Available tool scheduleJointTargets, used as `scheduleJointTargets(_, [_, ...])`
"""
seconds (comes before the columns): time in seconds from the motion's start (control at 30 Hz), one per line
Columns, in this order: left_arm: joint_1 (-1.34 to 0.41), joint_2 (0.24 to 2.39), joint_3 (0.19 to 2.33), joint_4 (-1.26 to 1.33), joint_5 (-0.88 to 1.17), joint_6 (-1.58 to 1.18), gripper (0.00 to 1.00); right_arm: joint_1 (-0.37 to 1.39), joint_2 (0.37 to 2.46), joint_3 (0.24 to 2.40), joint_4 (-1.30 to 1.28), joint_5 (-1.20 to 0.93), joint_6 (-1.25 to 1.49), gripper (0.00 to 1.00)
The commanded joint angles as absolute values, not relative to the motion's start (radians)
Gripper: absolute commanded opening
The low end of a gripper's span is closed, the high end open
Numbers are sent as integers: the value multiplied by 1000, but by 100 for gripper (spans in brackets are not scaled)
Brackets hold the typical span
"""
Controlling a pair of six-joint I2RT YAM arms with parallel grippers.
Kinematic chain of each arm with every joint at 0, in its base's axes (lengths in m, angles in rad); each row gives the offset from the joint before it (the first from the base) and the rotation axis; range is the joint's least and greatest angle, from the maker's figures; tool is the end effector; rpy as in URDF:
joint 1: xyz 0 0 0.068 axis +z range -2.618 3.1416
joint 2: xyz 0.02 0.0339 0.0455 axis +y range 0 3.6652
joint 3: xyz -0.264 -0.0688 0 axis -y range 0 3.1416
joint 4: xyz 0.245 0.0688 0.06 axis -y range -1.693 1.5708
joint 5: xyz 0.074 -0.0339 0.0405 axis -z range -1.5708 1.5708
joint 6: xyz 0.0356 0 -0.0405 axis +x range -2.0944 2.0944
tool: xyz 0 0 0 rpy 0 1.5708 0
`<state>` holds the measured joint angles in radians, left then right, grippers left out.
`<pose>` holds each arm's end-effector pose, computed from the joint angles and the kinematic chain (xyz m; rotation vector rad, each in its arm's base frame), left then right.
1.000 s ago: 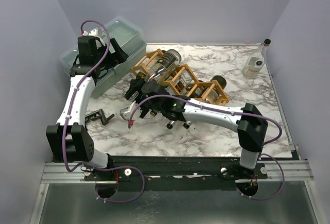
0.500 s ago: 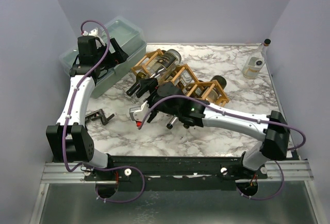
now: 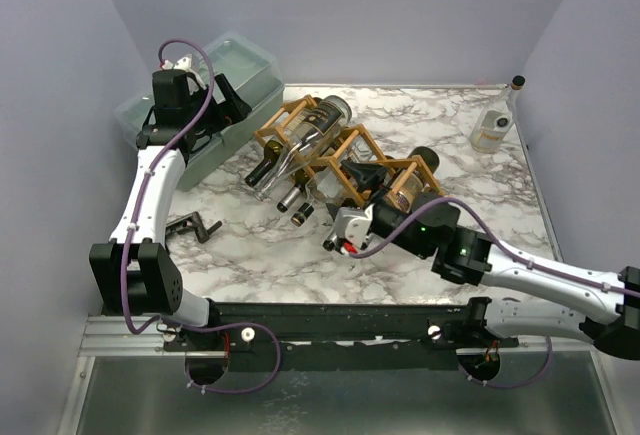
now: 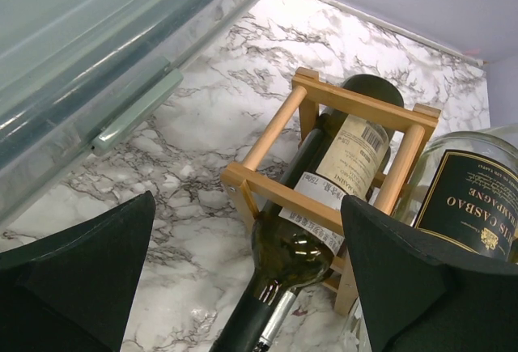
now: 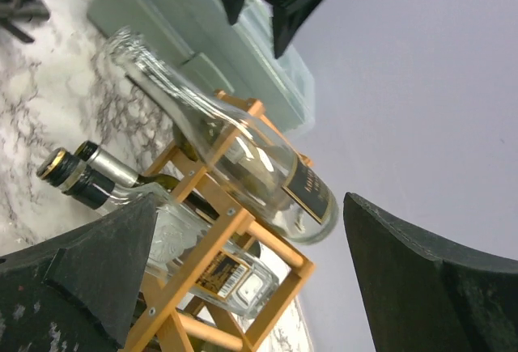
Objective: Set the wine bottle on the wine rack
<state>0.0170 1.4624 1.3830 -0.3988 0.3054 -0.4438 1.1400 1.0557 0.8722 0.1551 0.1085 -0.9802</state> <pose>0.3364 -0.0050 0.3667 -0.2835 2.0551 -0.5767 0.1084 0.2266 0.3544 -1.3520 0.8541 0.0374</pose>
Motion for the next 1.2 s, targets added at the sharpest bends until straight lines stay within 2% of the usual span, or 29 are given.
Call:
scheduleJointTargets(0.0, [3, 1478, 1382, -394, 313, -437, 98, 1146, 934, 856, 202, 187, -840, 100])
scheduleJointTargets(0.3, [-47, 1478, 1381, -398, 294, -421, 99, 1146, 759, 860, 113, 363, -733, 100])
scheduleJointTargets(0.47, [-65, 1483, 1378, -406, 251, -399, 99, 1143, 762, 787, 339, 761, -735, 100])
scheduleJointTargets(0.57, [-74, 1492, 1377, -409, 235, -389, 99, 1116, 764, 748, 458, 873, -773, 100])
scheduleJointTargets(0.8, [-94, 1494, 1382, -421, 209, -373, 99, 988, 753, 746, 419, 845, -611, 100])
scheduleJointTargets(0.87, [-103, 1485, 1376, -422, 175, -358, 98, 922, 797, 789, 313, 829, -525, 100])
scheduleJointTargets(1.17, [-115, 1458, 1386, -433, 168, -353, 99, 514, 930, 910, 50, 673, -73, 100])
